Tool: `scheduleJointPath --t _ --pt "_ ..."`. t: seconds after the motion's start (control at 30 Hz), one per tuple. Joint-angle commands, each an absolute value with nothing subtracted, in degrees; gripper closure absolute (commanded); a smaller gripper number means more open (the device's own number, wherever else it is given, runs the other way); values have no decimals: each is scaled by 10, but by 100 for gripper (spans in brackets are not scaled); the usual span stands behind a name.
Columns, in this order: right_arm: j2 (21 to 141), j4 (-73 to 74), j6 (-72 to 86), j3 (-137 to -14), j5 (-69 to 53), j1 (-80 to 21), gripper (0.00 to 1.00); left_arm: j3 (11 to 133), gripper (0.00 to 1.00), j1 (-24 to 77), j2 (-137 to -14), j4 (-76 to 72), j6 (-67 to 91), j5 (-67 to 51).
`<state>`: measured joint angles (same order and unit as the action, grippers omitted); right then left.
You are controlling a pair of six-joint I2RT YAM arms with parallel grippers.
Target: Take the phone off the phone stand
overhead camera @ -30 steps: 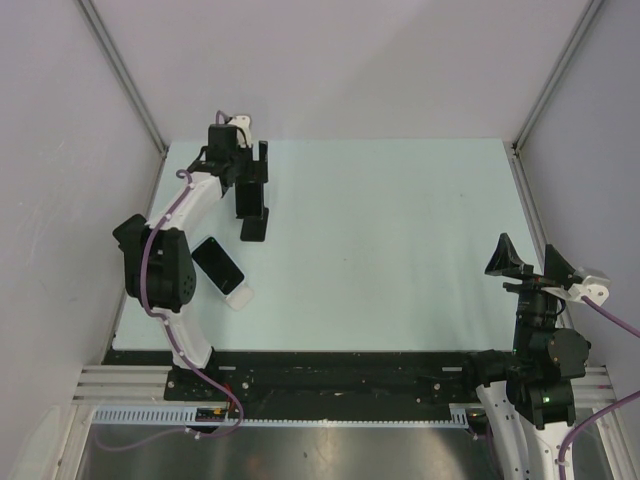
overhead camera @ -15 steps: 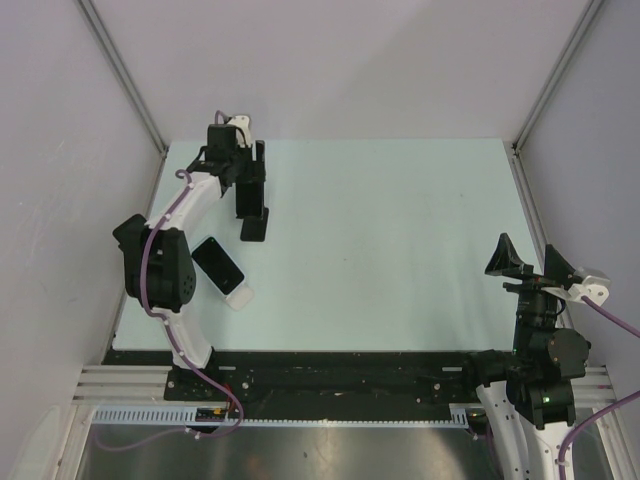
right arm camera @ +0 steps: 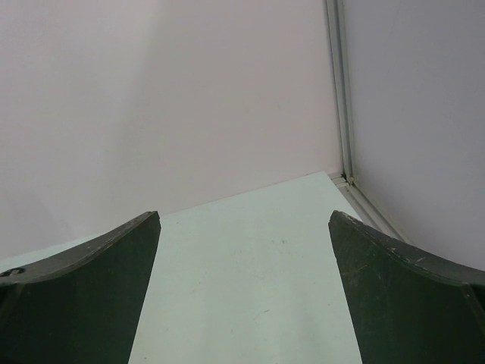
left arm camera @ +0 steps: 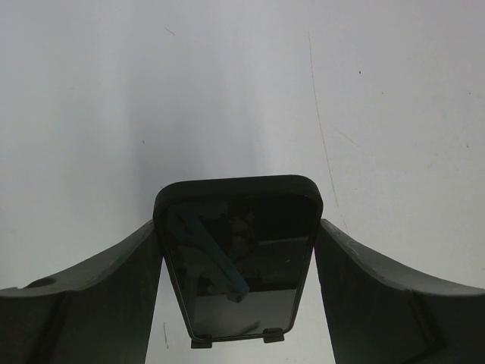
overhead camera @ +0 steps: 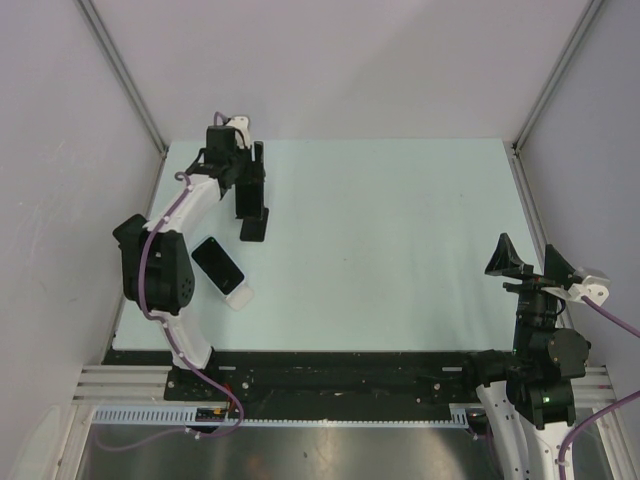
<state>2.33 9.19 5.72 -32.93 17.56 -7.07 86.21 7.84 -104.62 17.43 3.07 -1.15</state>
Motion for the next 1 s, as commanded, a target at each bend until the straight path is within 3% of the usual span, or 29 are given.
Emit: scheduleJointPath --t 0.0,0.23,0.7,0.83,0.97 --pt "20 83 49 -346 161 -73 0 853 100 76 -1000 179 39 -5" --pt "54 62 59 -352 50 -74 0 853 100 76 -952 178 44 -11" --pt "292 6 172 -396 -293 -82 0 819 100 103 -827 178 158 -89" --pt "372 -72 211 -391 -301 -133 0 795 100 140 -803 178 184 -107" --pt "453 -140 206 -379 -208 -251 0 779 100 184 -787 175 206 -105"
